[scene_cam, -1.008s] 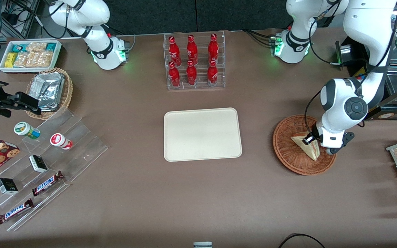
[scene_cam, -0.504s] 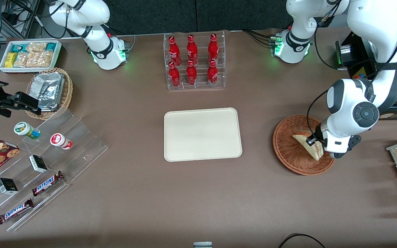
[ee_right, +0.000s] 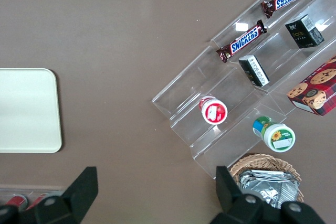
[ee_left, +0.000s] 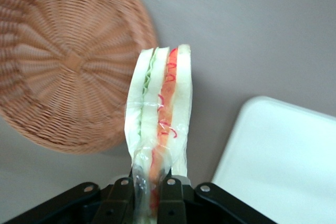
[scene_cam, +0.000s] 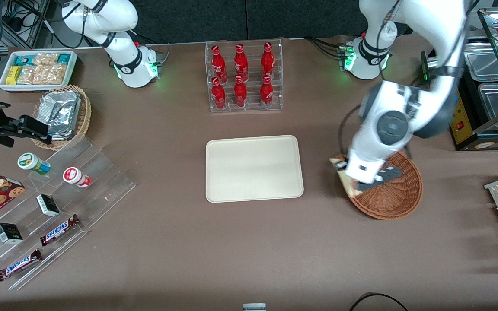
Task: Place sandwich from basket to tray
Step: 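Lift the sandwich out of the basket with the left gripper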
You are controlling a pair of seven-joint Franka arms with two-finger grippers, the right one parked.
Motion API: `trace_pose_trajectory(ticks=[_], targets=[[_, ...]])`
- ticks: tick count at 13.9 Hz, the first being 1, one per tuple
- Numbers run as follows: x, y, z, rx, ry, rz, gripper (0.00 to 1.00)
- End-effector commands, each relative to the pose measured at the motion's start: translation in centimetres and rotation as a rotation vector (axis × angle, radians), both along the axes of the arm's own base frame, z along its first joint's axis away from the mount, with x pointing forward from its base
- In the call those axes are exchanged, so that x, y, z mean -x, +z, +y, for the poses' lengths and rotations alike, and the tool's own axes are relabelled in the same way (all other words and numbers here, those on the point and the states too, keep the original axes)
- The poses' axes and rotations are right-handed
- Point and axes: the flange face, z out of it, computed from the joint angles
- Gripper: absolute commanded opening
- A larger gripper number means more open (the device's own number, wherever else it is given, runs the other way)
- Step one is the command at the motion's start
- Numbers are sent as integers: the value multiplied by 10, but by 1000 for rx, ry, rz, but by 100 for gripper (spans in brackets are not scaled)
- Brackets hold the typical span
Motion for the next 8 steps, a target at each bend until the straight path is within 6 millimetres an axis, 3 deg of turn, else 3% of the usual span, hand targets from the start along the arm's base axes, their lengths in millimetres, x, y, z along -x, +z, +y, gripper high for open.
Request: trace_pose_trajectory(ticks=[1, 3, 8], targets=[[9, -4, -52, 7, -71, 2, 0], [16, -13, -105, 12, -137, -2, 0], [34, -67, -181, -7, -254, 21, 0]])
